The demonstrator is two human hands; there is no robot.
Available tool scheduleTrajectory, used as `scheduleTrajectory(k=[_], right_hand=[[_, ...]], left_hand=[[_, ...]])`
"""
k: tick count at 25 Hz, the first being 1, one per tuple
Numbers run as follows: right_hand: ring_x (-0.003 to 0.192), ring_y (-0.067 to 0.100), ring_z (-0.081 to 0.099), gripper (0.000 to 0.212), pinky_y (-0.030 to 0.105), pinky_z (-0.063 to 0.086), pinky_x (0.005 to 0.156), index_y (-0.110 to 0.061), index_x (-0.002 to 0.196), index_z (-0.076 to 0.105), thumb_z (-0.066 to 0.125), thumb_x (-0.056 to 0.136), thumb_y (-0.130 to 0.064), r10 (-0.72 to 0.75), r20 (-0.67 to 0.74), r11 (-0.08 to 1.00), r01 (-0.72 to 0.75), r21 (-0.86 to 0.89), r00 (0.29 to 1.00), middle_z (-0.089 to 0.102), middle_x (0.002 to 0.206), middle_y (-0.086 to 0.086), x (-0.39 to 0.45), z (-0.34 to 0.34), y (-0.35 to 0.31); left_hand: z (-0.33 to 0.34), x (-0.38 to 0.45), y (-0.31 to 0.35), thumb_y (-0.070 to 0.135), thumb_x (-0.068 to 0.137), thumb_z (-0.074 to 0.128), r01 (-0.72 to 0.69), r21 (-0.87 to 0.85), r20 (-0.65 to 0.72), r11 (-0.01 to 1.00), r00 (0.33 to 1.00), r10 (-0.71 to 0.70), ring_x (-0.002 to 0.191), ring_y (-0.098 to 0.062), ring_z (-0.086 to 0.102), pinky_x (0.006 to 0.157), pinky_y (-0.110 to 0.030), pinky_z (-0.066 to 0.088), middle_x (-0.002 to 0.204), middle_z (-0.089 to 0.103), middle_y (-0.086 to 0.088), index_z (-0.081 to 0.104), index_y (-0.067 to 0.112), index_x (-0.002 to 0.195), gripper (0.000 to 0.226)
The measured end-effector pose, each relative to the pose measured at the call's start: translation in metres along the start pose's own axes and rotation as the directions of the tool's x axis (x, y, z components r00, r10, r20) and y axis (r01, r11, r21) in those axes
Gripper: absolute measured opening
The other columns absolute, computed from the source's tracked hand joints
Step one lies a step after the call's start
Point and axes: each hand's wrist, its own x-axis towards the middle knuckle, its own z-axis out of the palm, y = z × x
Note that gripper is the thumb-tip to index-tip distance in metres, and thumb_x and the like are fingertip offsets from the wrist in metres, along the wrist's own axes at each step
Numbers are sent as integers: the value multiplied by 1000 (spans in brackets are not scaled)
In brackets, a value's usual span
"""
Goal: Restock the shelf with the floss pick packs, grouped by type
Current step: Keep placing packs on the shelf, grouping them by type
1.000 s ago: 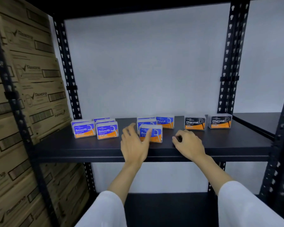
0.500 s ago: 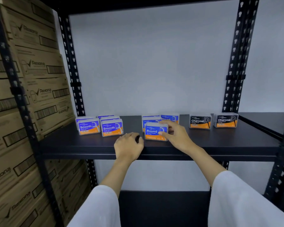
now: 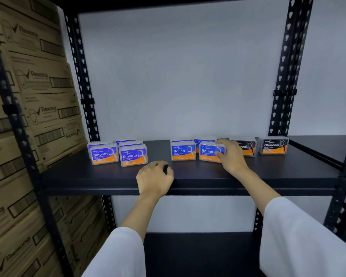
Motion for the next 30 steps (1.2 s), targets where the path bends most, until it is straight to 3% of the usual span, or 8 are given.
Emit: scheduleTrajectory(k=[6, 12, 15, 18, 22, 24, 26, 30], right_hand=[[126, 24, 41, 41, 34, 49, 95, -16, 132, 51, 59, 92, -11, 31, -23, 999, -32, -20, 999, 34, 131, 15, 15, 18, -6], [128, 24, 37, 46, 29, 46, 94, -13, 136, 45, 59, 92, -9, 42, -36, 999, -43, -22, 998, 30, 135, 14, 0, 12, -12], [127, 26, 39, 46, 29, 40, 96, -9, 135, 44, 59, 92, -11, 55, -17, 998, -55, -18, 998, 37, 135, 15, -25, 0, -21], [124, 26, 42, 39, 25, 32, 94, -8, 130, 49, 56, 92, -13, 18, 16, 1000, -18, -1, 1000, 46, 131, 15, -57, -15, -29], [102, 23, 59, 17, 34, 48, 91, -13, 106, 63, 57, 90, -16, -16, 48, 999, 14, 33, 999, 61, 109, 8, -105, -37, -36], [89, 20, 63, 10, 39, 54, 82, -16, 95, 65, 56, 90, -19, 2, 120, 1000, -4, 14, 993, 67, 95, 3, -134, -44, -36], [87, 20, 63, 12, 39, 54, 79, -18, 91, 65, 54, 90, -22, 35, 212, 999, -26, -45, 977, 67, 89, 1, -162, -45, -30], [96, 24, 61, 20, 40, 51, 87, -19, 100, 66, 53, 91, -30, 188, 428, 976, -118, -185, 884, 62, 105, 3, -202, -25, 2]], left_hand=[[3, 2, -2, 39, 93, 41, -6, 10, -7, 1000, 1000, 6, 111, -14, 57, 90, -30, 42, 124, 62, 10, 62, 31, 119, 34], [2, 1, -2, 40, 95, 39, -16, 13, 33, 1000, 999, 15, 115, -16, 54, 94, -32, 41, 128, 59, 8, 60, 30, 122, 36], [-6, -3, -2, 44, 98, 39, -36, -54, 106, 998, 994, 41, 120, -18, 50, 97, -34, 40, 130, 58, 3, 60, 25, 123, 38], [-21, -24, -2, 37, 98, 46, -46, -271, 60, 961, 996, 65, 122, -17, 46, 90, -30, 40, 128, 57, 1, 61, 19, 119, 31], [-45, -67, 12, 29, 96, 48, -131, -270, 1, 954, 991, 137, 113, -18, 50, 84, -33, 45, 119, 57, 2, 62, 20, 110, 21], [-52, -87, 17, 29, 95, 48, -135, -258, 51, 957, 987, 153, 104, -19, 56, 81, -37, 49, 112, 59, 3, 63, 22, 103, 18], [-48, -107, 15, 30, 95, 47, -108, -249, 144, 962, 979, 148, 99, -20, 58, 78, -36, 48, 109, 60, 3, 63, 22, 99, 18], [-20, -145, 5, 31, 95, 42, -15, -159, 390, 987, 918, 77, 97, -24, 60, 78, -33, 47, 111, 64, 2, 63, 23, 104, 24]])
